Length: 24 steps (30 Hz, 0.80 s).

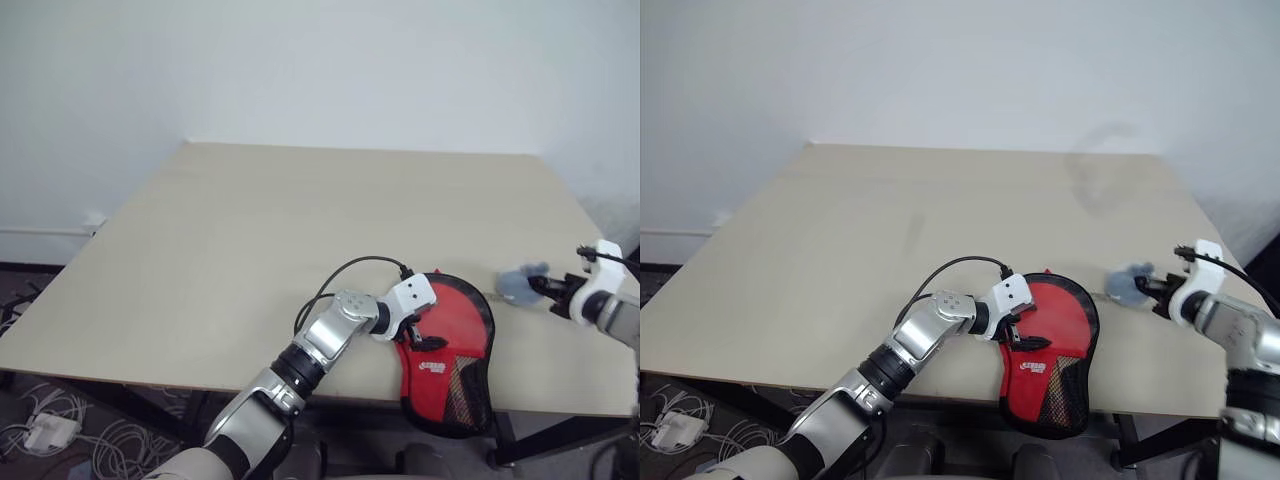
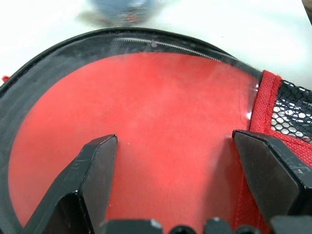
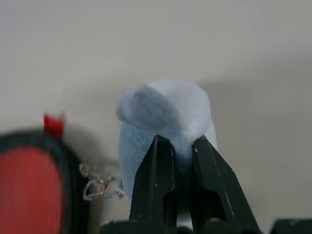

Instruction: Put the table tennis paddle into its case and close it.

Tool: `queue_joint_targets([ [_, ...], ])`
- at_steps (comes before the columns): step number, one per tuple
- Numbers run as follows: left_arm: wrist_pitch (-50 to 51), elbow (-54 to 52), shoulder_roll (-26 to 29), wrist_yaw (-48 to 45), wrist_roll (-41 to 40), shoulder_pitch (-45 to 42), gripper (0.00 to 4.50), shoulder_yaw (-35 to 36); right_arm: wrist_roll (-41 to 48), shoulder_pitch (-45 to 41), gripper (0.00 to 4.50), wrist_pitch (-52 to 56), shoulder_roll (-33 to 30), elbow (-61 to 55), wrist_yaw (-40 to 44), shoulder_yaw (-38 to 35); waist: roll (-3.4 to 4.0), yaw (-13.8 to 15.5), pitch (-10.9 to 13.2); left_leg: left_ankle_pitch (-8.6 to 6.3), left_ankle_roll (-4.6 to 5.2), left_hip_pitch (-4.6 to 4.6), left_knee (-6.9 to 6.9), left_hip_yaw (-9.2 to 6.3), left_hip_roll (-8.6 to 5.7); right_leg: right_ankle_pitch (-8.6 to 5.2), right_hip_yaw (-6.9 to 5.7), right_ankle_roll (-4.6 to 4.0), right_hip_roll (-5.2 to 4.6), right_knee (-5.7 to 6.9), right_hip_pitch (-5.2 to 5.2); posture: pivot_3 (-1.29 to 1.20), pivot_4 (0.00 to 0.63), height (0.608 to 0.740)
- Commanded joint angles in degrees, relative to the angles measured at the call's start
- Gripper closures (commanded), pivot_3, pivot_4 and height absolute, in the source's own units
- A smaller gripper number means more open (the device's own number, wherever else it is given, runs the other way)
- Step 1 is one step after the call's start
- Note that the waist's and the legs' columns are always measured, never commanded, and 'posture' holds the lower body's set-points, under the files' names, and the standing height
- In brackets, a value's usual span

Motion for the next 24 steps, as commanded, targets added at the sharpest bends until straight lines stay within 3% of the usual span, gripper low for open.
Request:
queue_joint_targets([
  [1,1.80,5.34,1.10,-1.09,3.22,1.77,0.43,-3.51,3.16,6.93,4.48,1.62,-3.89,-9.82,4.25,-5.77,0.18,0.06,-0.15,-0.03,0.02,0.02,0.03,0.00,0.00,0.00,-0.01,0.00,0.00,-0.11,0.10,0.00,0.000,0.740],
  [10,1.84,5.74,1.02,-2.28,3.19,1.76,0.43,-3.88,7.93,30.41,4.48,-1.83,-7.99,-28.19,18.96,-10.43,0.18,-0.01,-0.22,-0.40,0.11,0.03,0.34,-0.02,-0.11,-0.11,-0.03,0.17,-0.11,-0.30,0.36,0.00,0.000,0.740],
  [24,2.09,6.19,0.14,-3.35,3.35,1.97,0.43,-4.48,12.32,43.32,4.48,-3.69,-12.62,-37.91,32.55,-11.70,0.05,0.25,-0.26,-0.58,0.28,-0.03,0.35,0.01,-0.52,-0.28,-0.23,0.41,-0.66,-0.38,0.39,0.00,0.000,0.740],
])
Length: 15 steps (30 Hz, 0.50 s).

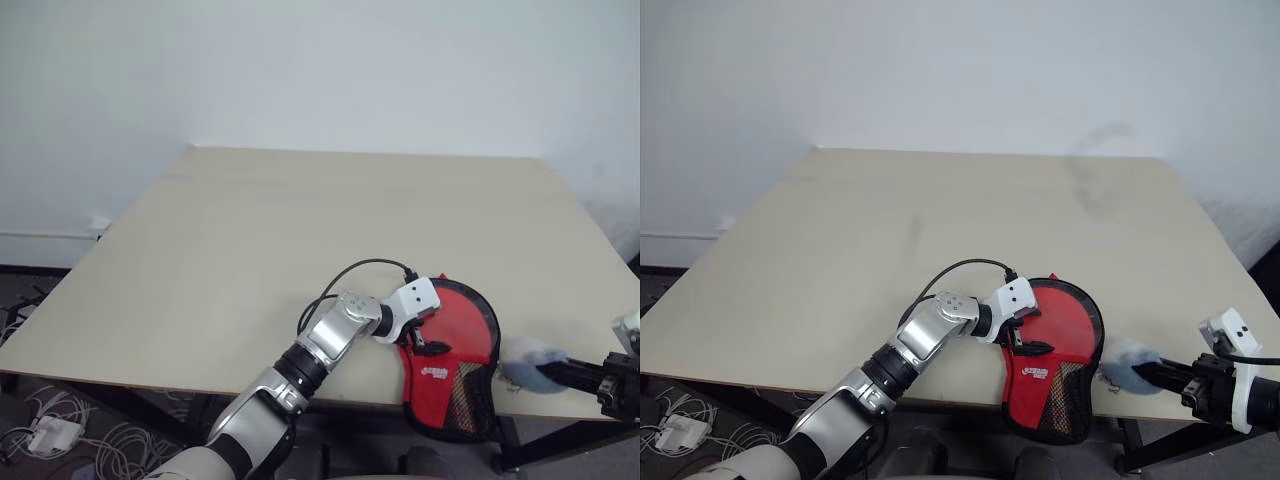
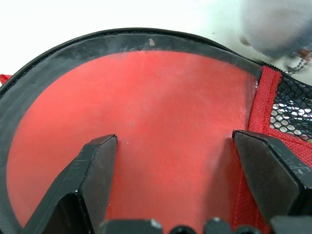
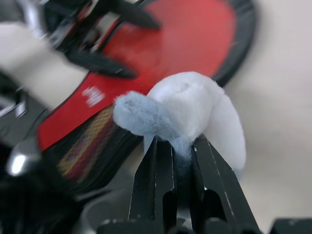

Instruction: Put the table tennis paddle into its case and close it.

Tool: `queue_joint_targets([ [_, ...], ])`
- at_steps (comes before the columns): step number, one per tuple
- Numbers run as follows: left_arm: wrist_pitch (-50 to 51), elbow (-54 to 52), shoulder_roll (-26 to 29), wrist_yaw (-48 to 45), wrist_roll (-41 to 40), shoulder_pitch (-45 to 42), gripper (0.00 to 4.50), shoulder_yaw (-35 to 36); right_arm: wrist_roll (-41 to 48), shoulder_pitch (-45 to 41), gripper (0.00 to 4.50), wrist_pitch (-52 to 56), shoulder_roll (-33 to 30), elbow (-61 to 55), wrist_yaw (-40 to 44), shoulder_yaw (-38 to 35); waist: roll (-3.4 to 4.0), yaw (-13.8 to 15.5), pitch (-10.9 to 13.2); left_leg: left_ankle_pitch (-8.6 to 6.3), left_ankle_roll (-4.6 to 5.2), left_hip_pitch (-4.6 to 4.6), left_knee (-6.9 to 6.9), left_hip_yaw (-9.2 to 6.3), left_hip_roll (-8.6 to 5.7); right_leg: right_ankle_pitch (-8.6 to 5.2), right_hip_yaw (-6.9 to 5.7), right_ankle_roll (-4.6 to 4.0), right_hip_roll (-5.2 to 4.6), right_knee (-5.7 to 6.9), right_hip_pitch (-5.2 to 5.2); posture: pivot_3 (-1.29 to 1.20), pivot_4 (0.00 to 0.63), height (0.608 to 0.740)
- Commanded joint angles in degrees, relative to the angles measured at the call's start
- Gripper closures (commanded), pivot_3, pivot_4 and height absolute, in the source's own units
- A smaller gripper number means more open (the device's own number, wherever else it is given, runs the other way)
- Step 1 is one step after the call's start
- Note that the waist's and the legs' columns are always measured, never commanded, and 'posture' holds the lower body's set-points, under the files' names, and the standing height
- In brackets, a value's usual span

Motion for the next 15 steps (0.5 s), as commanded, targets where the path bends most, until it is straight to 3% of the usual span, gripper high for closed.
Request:
queue_joint_targets([
  [1,2.58,5.15,1.03,-1.17,3.01,2.27,0.43,-3.81,2.39,1.98,4.48,0.53,-1.07,-4.30,2.83,-1.49,-0.07,0.01,-0.01,-0.01,0.01,0.00,0.00,0.00,-0.01,-0.01,0.00,0.01,-0.01,0.00,0.00,0.00,0.000,0.740],
  [15,2.80,5.48,0.82,-0.93,3.16,2.47,0.43,-3.20,5.55,17.87,4.48,1.98,-0.53,-13.61,10.39,-8.04,-0.39,0.02,-0.13,-0.14,0.02,-0.02,0.04,-0.01,-0.03,-0.03,-0.02,0.03,-0.07,-0.16,0.04,0.00,0.000,0.740],
])
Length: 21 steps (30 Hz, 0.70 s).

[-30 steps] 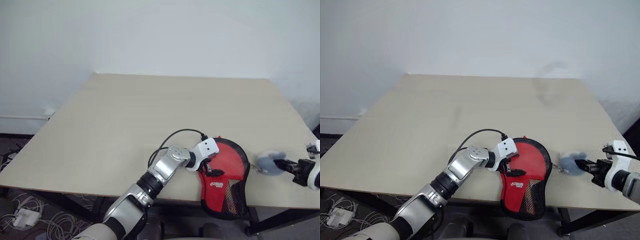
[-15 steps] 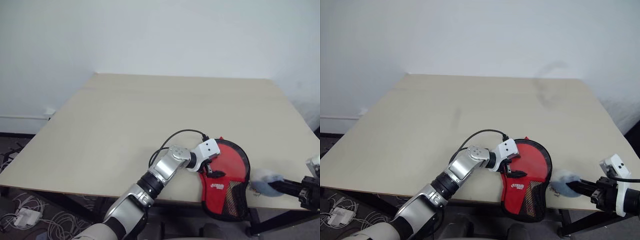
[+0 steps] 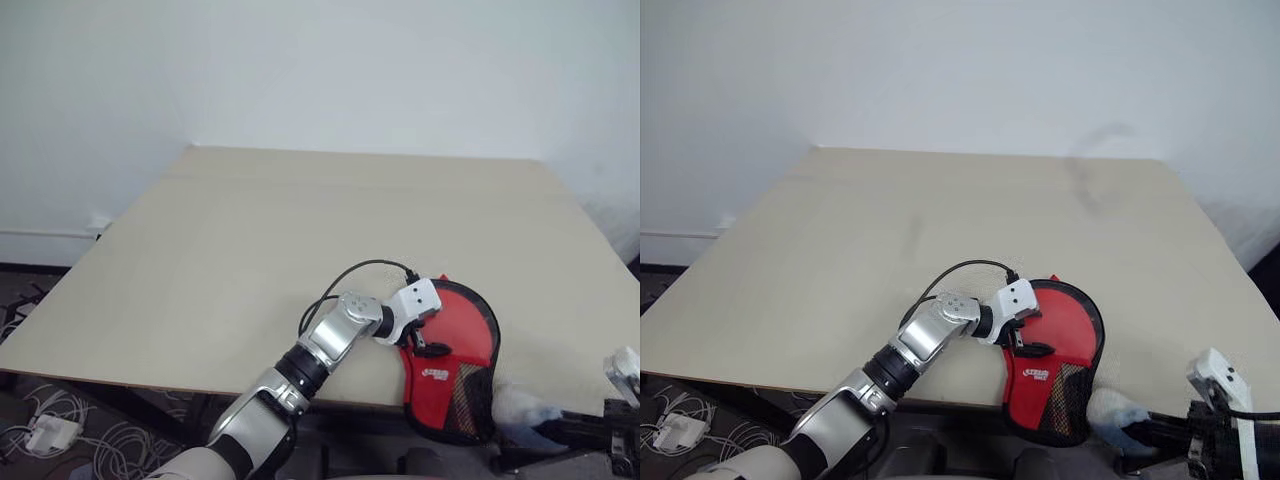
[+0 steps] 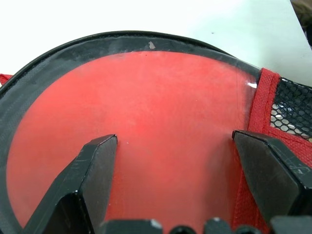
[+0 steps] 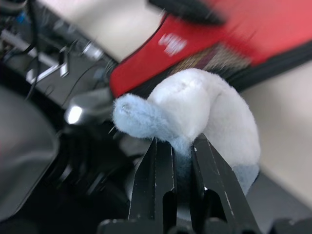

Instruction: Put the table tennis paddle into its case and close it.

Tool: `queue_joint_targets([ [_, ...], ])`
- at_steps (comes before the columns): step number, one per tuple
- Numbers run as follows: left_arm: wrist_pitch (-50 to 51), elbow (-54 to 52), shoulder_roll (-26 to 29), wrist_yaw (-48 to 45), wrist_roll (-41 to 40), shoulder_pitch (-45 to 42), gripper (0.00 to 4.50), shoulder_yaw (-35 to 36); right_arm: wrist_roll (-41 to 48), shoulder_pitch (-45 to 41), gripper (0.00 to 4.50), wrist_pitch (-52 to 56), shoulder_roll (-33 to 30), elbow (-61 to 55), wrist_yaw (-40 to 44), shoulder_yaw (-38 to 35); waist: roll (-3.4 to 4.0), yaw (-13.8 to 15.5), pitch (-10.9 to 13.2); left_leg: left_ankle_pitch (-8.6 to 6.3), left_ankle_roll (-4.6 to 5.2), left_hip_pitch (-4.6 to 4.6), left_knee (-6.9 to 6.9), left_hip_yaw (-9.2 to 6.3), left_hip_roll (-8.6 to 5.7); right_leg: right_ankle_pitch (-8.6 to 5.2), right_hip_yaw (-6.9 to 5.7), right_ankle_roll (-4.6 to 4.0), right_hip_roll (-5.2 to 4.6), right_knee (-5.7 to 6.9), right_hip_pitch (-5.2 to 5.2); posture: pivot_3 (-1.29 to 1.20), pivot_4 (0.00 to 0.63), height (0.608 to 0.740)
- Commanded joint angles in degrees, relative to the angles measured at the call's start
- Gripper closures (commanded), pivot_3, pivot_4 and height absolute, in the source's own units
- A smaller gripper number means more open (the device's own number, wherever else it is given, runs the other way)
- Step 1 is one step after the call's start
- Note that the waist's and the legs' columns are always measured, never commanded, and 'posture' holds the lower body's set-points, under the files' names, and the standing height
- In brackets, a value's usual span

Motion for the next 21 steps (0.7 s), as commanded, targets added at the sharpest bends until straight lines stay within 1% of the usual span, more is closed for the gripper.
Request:
queue_joint_targets([
  [1,2.79,5.36,0.99,-0.78,2.70,2.28,0.43,-3.19,2.02,4.09,4.48,0.09,-0.36,-4.21,4.51,-2.38,0.00,-0.02,-0.01,-0.01,0.02,0.00,0.01,0.00,0.00,0.00,0.00,0.00,-0.01,-0.03,0.02,0.00,0.000,0.740],
  [3,2.76,5.53,0.89,-0.81,2.68,2.18,0.43,-3.13,1.49,7.04,4.48,-0.57,-0.16,-6.16,5.84,-1.89,-0.01,0.06,-0.01,-0.03,0.04,-0.01,0.04,0.00,-0.02,-0.01,-0.02,0.01,-0.03,-0.08,0.05,0.00,0.000,0.740],
  [6,2.81,5.82,0.68,-0.92,2.65,2.03,0.43,-2.96,-0.43,10.23,4.48,-2.81,0.05,-7.68,6.58,1.39,-0.02,0.25,-0.02,-0.06,0.08,-0.03,0.03,-0.01,-0.03,-0.01,-0.06,0.02,-0.07,-0.19,0.09,0.00,0.000,0.740],
  [9,2.98,5.84,0.50,-0.93,2.68,1.99,0.43,-2.88,2.06,8.32,4.48,-2.81,0.03,-9.14,4.74,3.34,-0.01,0.28,-0.03,-0.12,0.11,-0.04,0.00,-0.01,-0.02,-0.01,-0.10,0.02,-0.07,-0.54,0.23,0.00,0.000,0.740],
  [13,2.93,6.00,0.54,-0.94,2.95,1.85,0.43,-2.68,10.70,2.95,4.48,0.06,-0.91,-12.32,2.01,1.21,-0.04,0.33,-0.03,-0.16,0.18,-0.04,0.01,0.01,-0.02,0.00,-0.15,0.03,-0.10,-0.71,0.32,0.00,0.000,0.740],
  [17,3.10,6.10,0.57,-1.12,3.19,1.66,0.43,-2.50,19.95,-3.01,4.48,2.52,-3.44,-12.91,-1.28,-0.54,-0.04,0.33,-0.03,-0.16,0.18,-0.03,0.01,-0.03,-0.01,0.00,-0.23,0.03,-0.11,-0.71,0.35,0.00,0.000,0.740],
  [19,3.19,6.12,0.52,-1.06,3.26,1.62,0.43,-2.36,25.80,-9.33,4.48,3.30,-5.91,-11.34,-5.23,1.29,-0.03,0.29,-0.03,-0.16,0.19,-0.01,0.02,-0.01,-0.02,0.00,-0.23,0.03,-0.12,-0.71,0.36,0.00,0.000,0.740],
  [21,3.30,6.14,0.47,-1.01,3.30,1.55,0.43,-2.24,33.90,-17.81,4.48,3.32,-8.88,-8.47,-11.44,5.49,-0.03,0.26,-0.02,-0.16,0.19,0.00,0.04,-0.01,-0.01,0.00,-0.26,0.03,-0.13,-0.73,0.36,0.00,0.000,0.740],
])
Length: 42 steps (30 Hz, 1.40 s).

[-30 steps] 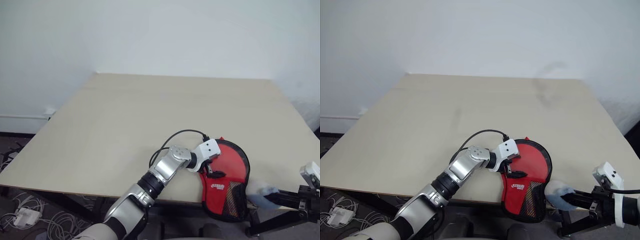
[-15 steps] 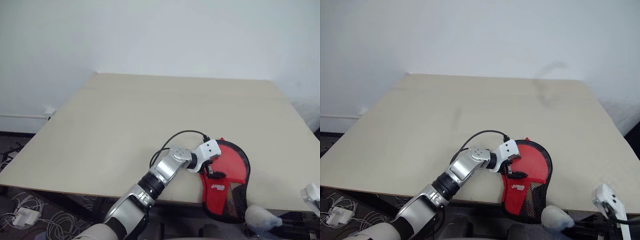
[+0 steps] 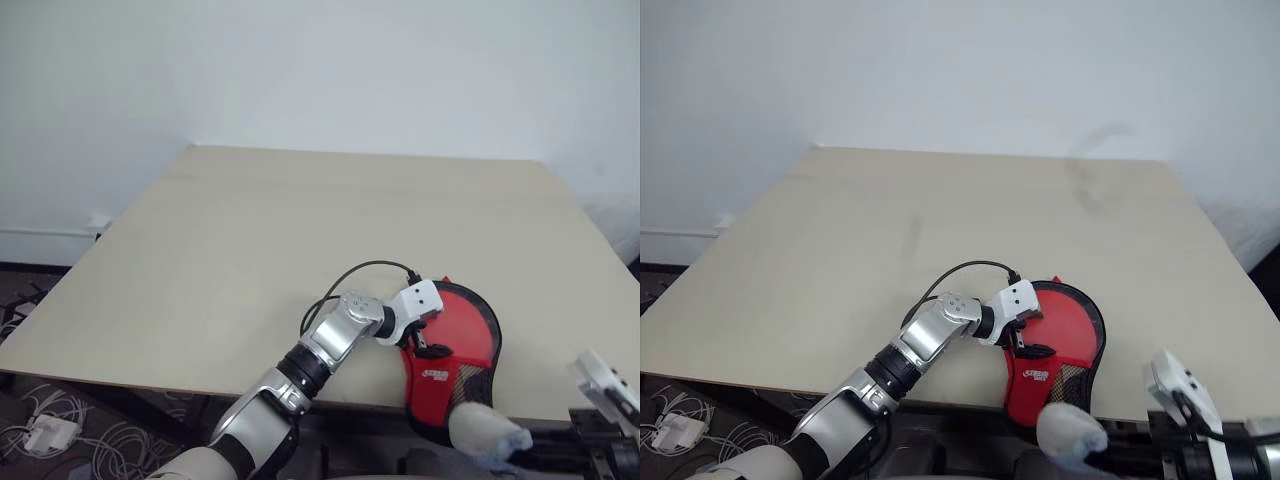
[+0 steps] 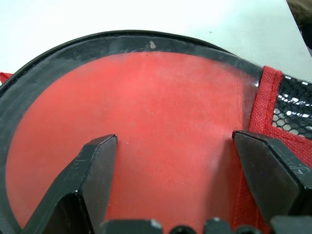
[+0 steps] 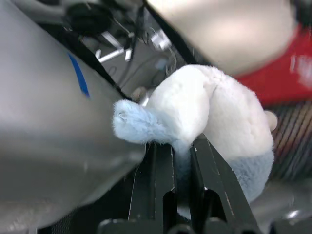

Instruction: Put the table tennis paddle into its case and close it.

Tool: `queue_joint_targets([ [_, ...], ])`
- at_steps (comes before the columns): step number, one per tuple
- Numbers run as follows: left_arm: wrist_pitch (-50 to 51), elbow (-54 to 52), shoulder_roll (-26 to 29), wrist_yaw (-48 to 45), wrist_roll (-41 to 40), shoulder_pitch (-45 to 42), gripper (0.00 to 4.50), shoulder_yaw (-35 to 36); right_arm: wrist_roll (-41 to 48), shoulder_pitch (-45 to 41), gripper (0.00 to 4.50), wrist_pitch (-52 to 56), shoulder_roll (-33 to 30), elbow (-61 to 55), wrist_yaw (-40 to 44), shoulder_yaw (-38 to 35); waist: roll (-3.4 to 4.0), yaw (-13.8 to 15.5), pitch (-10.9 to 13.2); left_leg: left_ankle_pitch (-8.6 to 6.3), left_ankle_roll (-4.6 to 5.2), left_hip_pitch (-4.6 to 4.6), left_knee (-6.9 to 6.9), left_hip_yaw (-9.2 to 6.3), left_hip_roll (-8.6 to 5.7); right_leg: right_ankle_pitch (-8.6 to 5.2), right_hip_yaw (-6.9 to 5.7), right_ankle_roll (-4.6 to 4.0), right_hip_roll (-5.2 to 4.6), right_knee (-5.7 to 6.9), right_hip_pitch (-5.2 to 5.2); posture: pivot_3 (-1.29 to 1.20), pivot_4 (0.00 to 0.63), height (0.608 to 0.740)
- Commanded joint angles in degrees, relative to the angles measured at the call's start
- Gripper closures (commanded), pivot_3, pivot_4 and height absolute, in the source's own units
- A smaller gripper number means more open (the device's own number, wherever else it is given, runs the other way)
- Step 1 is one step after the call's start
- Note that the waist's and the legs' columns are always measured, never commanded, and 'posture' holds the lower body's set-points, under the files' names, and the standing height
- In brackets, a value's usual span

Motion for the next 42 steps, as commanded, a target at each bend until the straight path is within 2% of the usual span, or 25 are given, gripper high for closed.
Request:
queue_joint_targets([
  [1,3.26,5.45,0.80,-0.06,2.53,1.95,0.43,-2.77,17.02,-10.55,4.48,-0.19,-4.12,2.10,-7.29,4.98,0.02,0.02,0.01,0.00,0.00,-0.01,0.00,0.02,0.01,0.00,-0.02,0.00,-0.03,-0.04,-0.02,0.00,0.000,0.740],
  [3,3.25,5.51,0.74,-0.10,2.66,1.90,0.43,-2.62,21.02,-16.39,4.48,-0.19,-6.19,2.80,-11.67,9.43,0.02,0.17,0.03,0.00,0.00,-0.05,0.01,0.00,0.00,0.00,-0.09,-0.01,-0.05,-0.09,0.00,0.00,0.000,0.740],
  [8,3.19,5.38,0.70,0.06,3.03,1.94,0.43,-2.29,23.51,-24.63,4.48,0.65,-8.95,1.20,-17.75,18.66,0.01,0.06,0.03,0.00,0.01,-0.06,0.01,0.01,0.00,0.00,-0.07,-0.01,-0.07,-0.13,0.02,0.00,0.000,0.740],
  [13,1.47,5.13,0.99,1.37,3.27,2.11,0.43,-1.45,23.61,-25.49,4.48,1.02,-9.13,2.38,-21.63,19.52,-0.01,0.08,0.02,0.00,0.00,-0.05,-0.10,-0.01,0.00,0.01,-0.09,-0.01,-0.07,-0.05,-0.02,0.00,0.000,0.740],
  [17,0.08,5.71,-0.82,4.43,-0.11,1.33,0.43,4.45,25.95,-27.09,4.48,-0.88,-6.75,4.72,-28.11,20.64,-0.02,0.05,0.03,0.00,0.01,-0.05,-0.10,0.00,0.00,0.01,-0.07,0.00,-0.07,-0.03,-0.04,0.00,0.000,0.740],
  [22,5.89,7.09,-1.79,3.99,-9.80,-4.31,0.43,17.84,19.44,-32.10,4.48,-1.80,0.40,6.77,-33.02,29.01,-0.08,-0.51,0.23,0.00,0.01,-0.04,-0.09,-0.02,0.02,0.02,-0.09,0.00,-0.04,-0.02,-0.19,0.00,0.000,0.740],
  [26,5.52,13.98,2.61,4.82,-13.21,-11.61,0.43,26.03,13.07,-30.96,4.48,-2.92,3.65,8.12,-30.76,31.40,0.02,-0.74,0.60,0.01,0.02,-0.07,-0.08,-0.03,0.02,0.03,-0.07,0.01,-0.03,0.02,-0.30,0.00,0.000,0.740],
  [32,3.86,24.81,8.59,5.98,-16.66,-19.42,0.43,35.37,2.73,-28.67,4.48,-7.10,7.73,11.10,-25.16,33.64,-0.27,-0.31,0.78,0.15,0.24,-0.10,-0.07,-0.07,-0.04,0.18,0.08,0.06,0.08,0.18,-0.30,0.00,0.000,0.740],
  [37,3.73,24.22,12.01,2.31,-16.22,-18.39,0.43,35.75,-3.88,-34.31,4.48,-10.75,16.02,18.02,-28.73,34.85,-0.44,-0.03,0.90,0.09,0.28,-0.14,-0.28,-0.15,-0.02,0.23,0.10,0.21,0.20,0.22,-0.37,0.00,0.000,0.740],
  [42,5.59,16.30,13.26,-3.05,-14.85,-12.02,0.43,30.67,-5.69,-39.17,4.48,-9.92,20.45,20.50,-29.73,35.32,-0.41,-0.29,0.91,0.07,0.06,-0.07,-0.17,-0.12,-0.01,0.30,0.14,-0.01,0.19,0.35,-0.38,0.00,0.000,0.740],
])
